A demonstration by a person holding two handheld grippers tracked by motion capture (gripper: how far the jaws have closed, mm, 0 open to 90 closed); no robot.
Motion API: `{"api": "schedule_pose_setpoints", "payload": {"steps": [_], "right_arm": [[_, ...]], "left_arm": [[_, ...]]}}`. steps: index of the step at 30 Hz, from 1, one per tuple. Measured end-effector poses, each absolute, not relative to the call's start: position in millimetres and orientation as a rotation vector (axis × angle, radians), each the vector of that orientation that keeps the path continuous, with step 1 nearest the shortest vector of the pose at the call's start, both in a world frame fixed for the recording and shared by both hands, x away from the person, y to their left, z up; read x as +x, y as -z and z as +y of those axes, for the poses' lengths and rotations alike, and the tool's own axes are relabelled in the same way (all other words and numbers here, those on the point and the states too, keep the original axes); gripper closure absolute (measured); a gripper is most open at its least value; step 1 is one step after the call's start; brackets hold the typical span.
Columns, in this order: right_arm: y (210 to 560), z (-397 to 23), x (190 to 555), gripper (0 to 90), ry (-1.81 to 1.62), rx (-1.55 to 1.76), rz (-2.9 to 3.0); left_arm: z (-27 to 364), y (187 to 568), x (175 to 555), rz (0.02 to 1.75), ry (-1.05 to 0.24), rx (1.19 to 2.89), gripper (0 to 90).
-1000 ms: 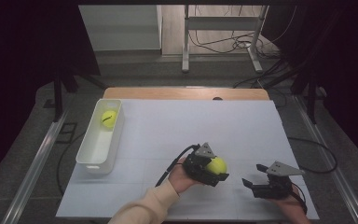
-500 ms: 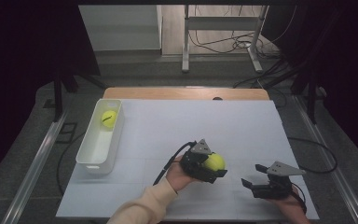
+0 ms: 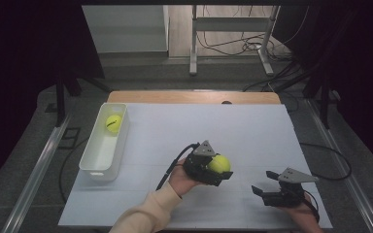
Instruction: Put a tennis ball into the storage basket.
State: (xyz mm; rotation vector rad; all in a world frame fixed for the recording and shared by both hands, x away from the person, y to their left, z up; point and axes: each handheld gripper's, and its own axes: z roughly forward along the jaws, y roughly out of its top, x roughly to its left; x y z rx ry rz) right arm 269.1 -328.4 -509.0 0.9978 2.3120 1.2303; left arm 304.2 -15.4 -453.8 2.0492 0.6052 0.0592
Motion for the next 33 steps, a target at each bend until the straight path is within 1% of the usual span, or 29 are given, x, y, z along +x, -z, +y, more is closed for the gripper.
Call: {"api": "schedule_pose_setpoints", "payload": {"steps": [19,24,28,33], "right_arm": [[510,-328,269,17.7,-1.215,0.991,2.316],[511,-328,270,18.0,-1.197,0.999,2.333],[510,-328,269,18.0,-1.200,0.997,2.330],[510,-329,270,17.9,-1.202,0.996,2.328]], "left_arm": [[-5,451,308,0.636,-0.076,2.031,25.2],[-8,460,311,0.635,-0.057,2.087,25.0],[-12,466,310,0.640,-0.074,2.120,25.1],[-10,458,308,0.622,-0.113,2.099,25.2]]}}
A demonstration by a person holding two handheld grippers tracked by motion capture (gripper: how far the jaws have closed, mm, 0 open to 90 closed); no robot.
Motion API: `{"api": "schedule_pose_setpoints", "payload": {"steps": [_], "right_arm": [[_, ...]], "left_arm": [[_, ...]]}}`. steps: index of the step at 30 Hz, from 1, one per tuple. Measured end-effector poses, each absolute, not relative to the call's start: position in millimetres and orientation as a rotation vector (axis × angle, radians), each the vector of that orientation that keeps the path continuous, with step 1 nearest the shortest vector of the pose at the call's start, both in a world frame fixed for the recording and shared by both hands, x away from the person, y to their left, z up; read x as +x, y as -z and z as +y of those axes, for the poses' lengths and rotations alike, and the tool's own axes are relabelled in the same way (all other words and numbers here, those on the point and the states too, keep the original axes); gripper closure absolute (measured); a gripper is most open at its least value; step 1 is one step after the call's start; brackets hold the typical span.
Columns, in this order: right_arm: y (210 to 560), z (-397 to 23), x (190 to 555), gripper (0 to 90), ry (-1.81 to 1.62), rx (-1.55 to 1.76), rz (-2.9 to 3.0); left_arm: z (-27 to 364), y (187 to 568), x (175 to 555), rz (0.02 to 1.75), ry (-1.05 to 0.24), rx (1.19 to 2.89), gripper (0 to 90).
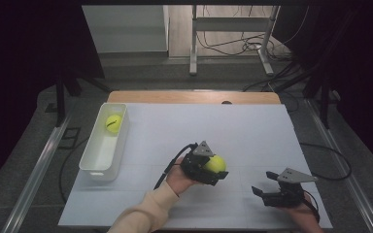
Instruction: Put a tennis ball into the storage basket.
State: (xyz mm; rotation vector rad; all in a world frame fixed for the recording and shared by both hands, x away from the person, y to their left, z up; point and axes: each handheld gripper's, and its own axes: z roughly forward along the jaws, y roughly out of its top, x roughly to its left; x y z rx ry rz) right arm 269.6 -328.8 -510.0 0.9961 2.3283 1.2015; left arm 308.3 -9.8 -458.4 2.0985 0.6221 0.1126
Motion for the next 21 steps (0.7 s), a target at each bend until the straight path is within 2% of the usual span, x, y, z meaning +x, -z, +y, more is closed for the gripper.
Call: {"api": "schedule_pose_setpoints", "payload": {"steps": [21], "right_arm": [[510,-329,269,17.9,-1.205,1.001,2.325]], "left_arm": [[14,447,312,0.683,-0.168,2.039,25.2]]}}
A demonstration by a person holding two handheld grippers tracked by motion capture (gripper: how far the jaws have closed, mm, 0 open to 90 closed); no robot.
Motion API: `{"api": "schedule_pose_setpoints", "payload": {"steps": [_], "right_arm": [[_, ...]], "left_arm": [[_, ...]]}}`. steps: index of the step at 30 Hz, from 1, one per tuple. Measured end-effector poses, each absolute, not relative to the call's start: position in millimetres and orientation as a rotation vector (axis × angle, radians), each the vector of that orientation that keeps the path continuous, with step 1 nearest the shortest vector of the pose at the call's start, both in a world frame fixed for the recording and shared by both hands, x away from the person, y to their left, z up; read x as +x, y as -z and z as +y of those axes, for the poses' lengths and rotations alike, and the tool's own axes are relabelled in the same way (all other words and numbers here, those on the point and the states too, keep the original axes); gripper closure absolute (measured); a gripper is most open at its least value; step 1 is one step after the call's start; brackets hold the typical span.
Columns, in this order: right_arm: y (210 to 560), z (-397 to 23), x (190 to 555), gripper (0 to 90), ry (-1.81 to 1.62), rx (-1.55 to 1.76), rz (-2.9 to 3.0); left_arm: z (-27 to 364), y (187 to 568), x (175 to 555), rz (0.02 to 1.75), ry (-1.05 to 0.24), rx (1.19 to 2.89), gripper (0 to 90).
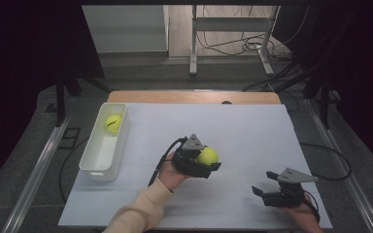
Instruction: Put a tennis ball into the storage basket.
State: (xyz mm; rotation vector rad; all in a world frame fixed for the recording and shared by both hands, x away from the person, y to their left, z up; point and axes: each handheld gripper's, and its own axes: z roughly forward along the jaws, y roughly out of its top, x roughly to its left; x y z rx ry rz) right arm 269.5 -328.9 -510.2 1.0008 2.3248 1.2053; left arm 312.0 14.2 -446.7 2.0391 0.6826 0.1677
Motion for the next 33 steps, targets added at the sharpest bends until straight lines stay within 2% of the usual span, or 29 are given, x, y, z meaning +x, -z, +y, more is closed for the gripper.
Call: {"api": "schedule_pose_setpoints", "payload": {"steps": [33], "right_arm": [[510,-329,269,18.0,-1.204,1.005,2.321]], "left_arm": [[50,438,317,0.764,-0.232,1.986,25.2]]}}
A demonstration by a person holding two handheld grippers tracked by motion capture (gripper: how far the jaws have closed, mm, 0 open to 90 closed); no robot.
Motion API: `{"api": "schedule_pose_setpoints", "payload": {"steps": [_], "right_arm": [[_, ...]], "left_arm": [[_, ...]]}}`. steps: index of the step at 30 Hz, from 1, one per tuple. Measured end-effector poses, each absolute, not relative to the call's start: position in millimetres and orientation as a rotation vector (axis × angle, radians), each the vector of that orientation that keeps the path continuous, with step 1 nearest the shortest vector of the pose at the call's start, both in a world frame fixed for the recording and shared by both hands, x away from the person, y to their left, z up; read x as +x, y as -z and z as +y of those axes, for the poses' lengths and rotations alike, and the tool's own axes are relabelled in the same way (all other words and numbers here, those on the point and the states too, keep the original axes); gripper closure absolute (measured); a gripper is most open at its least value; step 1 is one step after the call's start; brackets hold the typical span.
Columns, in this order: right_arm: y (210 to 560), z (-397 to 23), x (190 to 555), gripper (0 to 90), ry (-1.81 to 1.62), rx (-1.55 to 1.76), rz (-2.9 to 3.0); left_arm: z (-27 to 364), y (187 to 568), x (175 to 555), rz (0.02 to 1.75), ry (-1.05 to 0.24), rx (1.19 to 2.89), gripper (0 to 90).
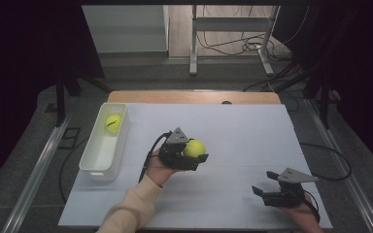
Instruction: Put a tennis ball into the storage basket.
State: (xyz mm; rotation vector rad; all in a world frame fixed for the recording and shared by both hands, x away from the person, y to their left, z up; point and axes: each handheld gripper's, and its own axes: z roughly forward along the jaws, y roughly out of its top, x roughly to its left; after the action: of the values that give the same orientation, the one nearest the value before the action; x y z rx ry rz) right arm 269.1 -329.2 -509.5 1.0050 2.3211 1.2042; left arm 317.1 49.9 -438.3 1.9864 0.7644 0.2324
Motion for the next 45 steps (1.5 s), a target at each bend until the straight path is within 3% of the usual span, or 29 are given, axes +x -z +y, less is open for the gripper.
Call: {"api": "schedule_pose_setpoints", "payload": {"steps": [45], "right_arm": [[510,-329,269,18.0,-1.206,1.002,2.322]], "left_arm": [[92,423,318,0.850,-0.302,1.888,25.3]]}}
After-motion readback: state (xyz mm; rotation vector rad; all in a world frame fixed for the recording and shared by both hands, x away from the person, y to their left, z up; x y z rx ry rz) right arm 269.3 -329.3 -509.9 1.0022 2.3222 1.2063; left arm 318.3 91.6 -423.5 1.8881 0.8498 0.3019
